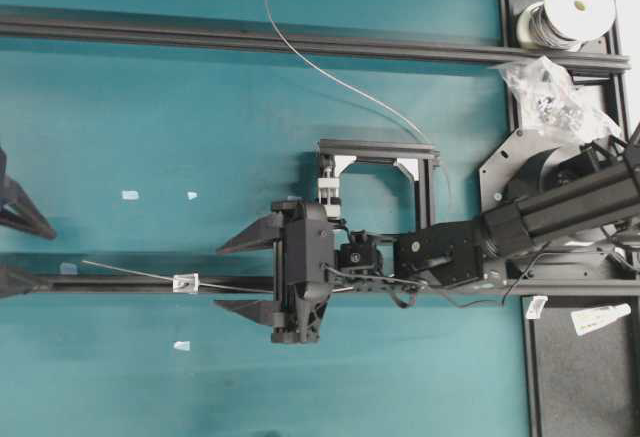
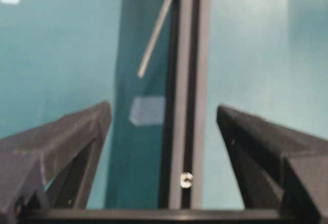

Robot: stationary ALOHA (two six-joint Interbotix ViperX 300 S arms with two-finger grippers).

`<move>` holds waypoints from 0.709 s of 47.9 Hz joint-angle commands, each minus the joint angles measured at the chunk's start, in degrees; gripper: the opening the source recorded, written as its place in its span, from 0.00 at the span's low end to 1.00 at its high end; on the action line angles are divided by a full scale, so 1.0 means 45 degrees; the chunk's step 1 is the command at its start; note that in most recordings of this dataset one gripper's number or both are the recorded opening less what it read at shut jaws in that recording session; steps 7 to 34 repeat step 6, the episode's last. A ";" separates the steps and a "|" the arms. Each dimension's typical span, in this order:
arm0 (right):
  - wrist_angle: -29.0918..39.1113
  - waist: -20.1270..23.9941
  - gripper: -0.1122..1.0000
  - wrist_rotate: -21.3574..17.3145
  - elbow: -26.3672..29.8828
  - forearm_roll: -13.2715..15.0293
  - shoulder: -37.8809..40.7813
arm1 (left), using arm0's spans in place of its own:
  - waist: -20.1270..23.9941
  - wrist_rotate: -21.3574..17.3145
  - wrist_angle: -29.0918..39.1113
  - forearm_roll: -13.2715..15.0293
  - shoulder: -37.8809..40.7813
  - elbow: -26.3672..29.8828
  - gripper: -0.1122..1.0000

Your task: Insert the wire through the hole in the metal fitting.

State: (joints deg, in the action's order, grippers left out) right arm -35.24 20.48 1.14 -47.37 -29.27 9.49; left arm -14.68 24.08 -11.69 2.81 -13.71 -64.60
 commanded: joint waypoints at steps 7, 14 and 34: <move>-0.0117 0.0000 0.88 0.0352 -0.0117 0.0020 -0.1016 | 0.0273 -0.0820 -0.0508 -0.0059 -0.0547 0.0156 0.87; -0.0117 0.0000 0.88 0.0352 -0.0117 0.0020 -0.1016 | 0.0273 -0.0820 -0.0508 -0.0059 -0.0547 0.0156 0.87; -0.0117 0.0000 0.88 0.0352 -0.0117 0.0020 -0.1016 | 0.0273 -0.0820 -0.0508 -0.0059 -0.0547 0.0156 0.87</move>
